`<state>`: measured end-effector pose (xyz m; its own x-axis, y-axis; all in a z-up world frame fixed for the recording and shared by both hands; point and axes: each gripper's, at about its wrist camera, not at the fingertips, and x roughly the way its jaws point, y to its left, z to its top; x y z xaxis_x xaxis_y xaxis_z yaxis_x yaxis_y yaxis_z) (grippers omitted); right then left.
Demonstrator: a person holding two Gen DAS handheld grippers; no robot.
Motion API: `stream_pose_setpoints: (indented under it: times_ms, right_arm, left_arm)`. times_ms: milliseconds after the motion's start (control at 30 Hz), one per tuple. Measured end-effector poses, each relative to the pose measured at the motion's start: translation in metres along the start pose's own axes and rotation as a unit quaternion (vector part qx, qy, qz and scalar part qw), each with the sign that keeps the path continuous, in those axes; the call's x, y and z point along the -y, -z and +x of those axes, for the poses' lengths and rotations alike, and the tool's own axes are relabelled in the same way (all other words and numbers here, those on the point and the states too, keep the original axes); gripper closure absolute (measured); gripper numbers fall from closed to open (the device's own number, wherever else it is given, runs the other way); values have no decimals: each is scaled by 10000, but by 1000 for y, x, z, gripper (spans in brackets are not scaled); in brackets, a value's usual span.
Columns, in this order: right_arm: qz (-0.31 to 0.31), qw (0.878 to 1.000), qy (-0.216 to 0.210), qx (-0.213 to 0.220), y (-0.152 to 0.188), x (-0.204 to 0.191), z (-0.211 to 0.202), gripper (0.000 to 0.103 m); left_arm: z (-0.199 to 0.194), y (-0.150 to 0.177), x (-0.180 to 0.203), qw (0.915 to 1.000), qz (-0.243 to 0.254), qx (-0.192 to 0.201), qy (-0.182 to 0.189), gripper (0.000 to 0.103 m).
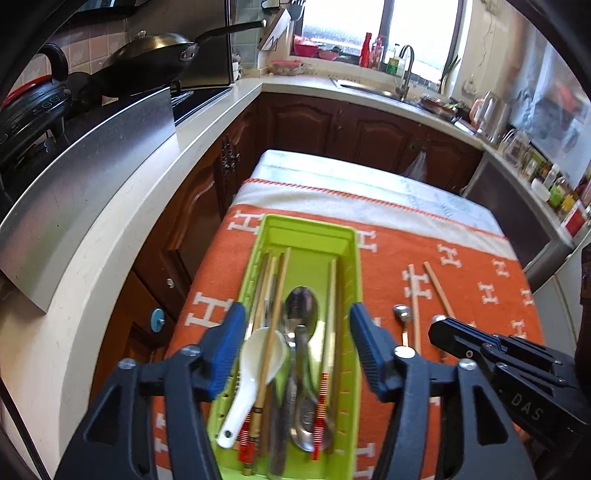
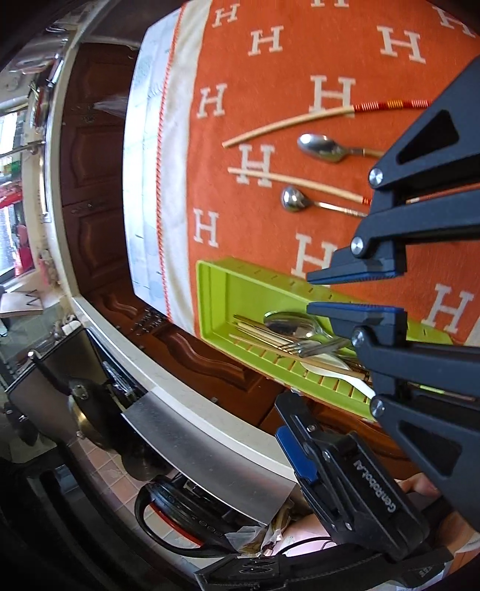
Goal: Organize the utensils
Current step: 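Carry both held chopsticks into the green tray and open both tools, then move both tools back over the blanket toward the remaining spoons and chopsticks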
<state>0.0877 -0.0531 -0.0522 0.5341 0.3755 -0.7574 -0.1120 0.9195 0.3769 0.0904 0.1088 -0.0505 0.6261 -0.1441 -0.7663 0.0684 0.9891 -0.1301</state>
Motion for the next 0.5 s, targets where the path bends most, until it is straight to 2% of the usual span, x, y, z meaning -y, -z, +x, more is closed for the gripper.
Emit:
stream_pose_setpoints:
  times_ms: [133, 200, 267, 400, 500]
  right_arm:
    - [-19, 9997, 102, 211, 1, 6, -16, 93]
    - [-32, 9994, 161, 317, 2, 9, -24, 93]
    - [-42, 9988, 236, 431, 3, 15, -33, 93]
    - [-37, 9972, 427, 616, 8, 29, -48, 93]
    - [17, 9956, 609, 710, 13, 43, -57, 93]
  left_arm:
    - [-8, 1, 9, 9998, -91, 94, 132, 33]
    - [-11, 3, 16, 9998, -68, 140, 124, 25]
    - [-14, 5, 23, 9997, -42, 175, 169, 22]
    - [-12, 11, 46, 9987, 145, 56, 489, 22]
    - [-10, 19, 68, 9979, 335, 57, 558, 22]
